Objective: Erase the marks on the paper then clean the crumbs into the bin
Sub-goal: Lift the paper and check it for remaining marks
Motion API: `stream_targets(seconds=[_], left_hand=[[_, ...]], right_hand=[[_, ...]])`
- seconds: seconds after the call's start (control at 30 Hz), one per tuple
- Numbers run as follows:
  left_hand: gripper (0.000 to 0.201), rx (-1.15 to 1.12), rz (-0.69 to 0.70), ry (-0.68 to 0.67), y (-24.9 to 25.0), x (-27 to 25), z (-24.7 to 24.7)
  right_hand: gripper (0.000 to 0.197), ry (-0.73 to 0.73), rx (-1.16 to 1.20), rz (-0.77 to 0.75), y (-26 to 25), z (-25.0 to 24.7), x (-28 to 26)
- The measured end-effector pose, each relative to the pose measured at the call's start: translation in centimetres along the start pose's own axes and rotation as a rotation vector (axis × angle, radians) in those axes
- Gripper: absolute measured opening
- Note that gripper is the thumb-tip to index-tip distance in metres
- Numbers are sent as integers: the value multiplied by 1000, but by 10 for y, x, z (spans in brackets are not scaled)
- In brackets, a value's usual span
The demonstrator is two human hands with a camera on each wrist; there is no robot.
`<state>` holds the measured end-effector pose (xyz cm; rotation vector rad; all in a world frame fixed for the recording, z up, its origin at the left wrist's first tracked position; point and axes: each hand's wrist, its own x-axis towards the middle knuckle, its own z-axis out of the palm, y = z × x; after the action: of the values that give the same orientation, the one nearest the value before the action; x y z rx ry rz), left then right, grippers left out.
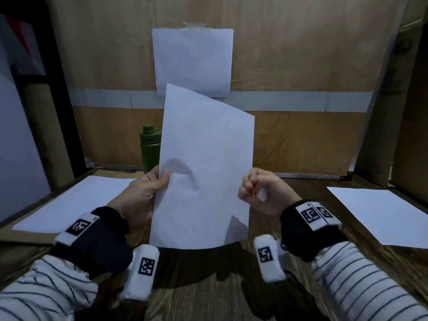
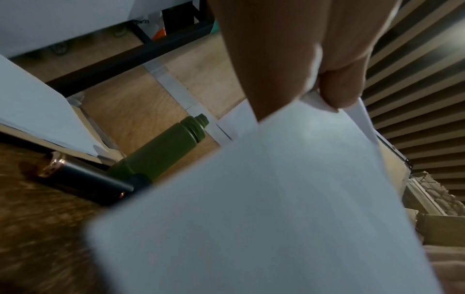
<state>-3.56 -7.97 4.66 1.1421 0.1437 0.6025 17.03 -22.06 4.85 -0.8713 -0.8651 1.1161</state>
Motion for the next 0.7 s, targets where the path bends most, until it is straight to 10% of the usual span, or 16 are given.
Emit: stream_targets(seconds=[0.07,0.2,0.27,0.4,0.53,0.7], left_hand=[[75,-1,23,-21,1,0,-1],[65,33,57,-49,5,0,-2],[56,57,68,-46,8,-1,-3],[29,68,69,-17,13,-2,-2],[31,47,94,-15,7,2,1],[37,-19,99,19,5,5,5]], right_hand=[[49,20,29,40,10,3,6],[41,-111,-1196,477,42,-7,12],[36,-45,-1368,461,36,-10,10],[49,132,-389,23,3,6,-1],[59,-1,59,24,8,33,-3],[34,-152,-1262,473,60,26,-3]])
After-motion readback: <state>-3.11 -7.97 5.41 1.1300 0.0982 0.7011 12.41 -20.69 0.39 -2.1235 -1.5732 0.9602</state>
